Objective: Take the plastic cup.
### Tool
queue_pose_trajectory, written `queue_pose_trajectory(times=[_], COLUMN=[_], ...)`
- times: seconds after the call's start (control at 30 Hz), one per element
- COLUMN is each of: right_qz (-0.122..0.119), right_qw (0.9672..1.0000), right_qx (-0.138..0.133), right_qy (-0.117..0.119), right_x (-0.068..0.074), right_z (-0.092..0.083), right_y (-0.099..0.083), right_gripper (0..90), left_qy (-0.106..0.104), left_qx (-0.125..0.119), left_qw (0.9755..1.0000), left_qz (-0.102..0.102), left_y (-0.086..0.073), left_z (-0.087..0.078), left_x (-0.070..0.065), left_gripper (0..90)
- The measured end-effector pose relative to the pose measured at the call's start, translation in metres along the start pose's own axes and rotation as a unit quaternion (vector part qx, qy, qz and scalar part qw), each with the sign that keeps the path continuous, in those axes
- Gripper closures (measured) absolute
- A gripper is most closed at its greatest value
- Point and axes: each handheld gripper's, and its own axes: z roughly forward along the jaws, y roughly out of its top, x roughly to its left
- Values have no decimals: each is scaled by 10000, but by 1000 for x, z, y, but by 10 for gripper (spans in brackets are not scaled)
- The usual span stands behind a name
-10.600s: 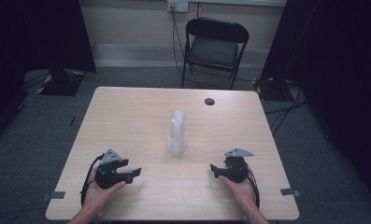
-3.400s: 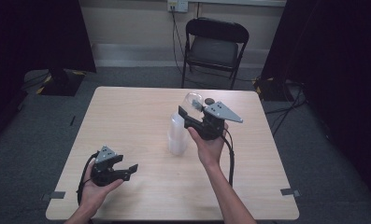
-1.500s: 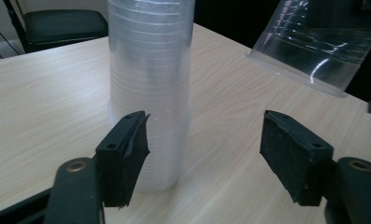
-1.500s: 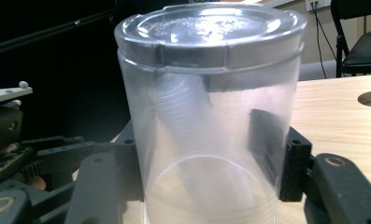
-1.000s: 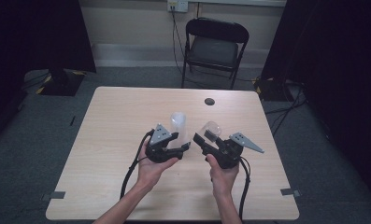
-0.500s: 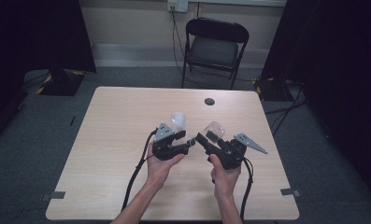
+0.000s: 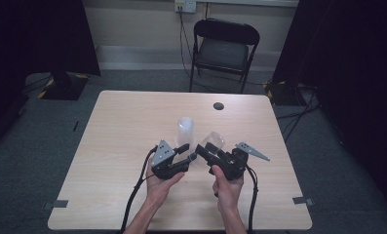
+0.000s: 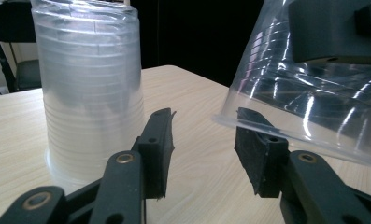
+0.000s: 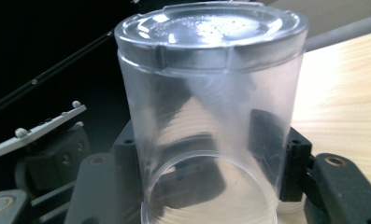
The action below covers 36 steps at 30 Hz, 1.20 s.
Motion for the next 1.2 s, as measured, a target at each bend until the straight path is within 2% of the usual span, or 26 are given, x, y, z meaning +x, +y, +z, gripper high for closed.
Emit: queue_pose_trajectory(times=[0.27, 0.33, 0.4, 0.53, 0.67, 0.83, 1.0, 1.2], right_qz=[392, 531, 573, 766, 1000, 1120, 1247, 1172], right_qw=[9989, 9979, 9976, 9959, 9934, 9916, 9895, 9900], right_qx=[179, 241, 279, 375, 463, 589, 697, 765], right_qy=[185, 270, 270, 292, 313, 259, 242, 157], right_x=[3, 5, 6, 5, 2, 1, -1, 0], right_z=[6, 7, 8, 9, 10, 13, 15, 18], right_y=[-11, -13, -14, -17, -21, -24, -26, -28], right_gripper=[421, 421, 421, 421, 421, 420, 423, 411], left_qy=[131, 100, 81, 148, 190, 267, 372, 332], left_qx=[-355, -415, -463, -471, -524, -573, -555, -536], left_qw=[9987, 9986, 9985, 9978, 9974, 9970, 9963, 9973], left_qz=[333, 321, 289, 443, 461, 445, 548, 386], left_y=[-10, -12, -15, -17, -21, -27, -28, -29], left_z=[-6, -7, -8, -12, -13, -14, -14, -15], left_x=[-8, -10, -11, -11, -12, -12, -12, -7], left_gripper=[642, 656, 662, 674, 686, 690, 700, 763])
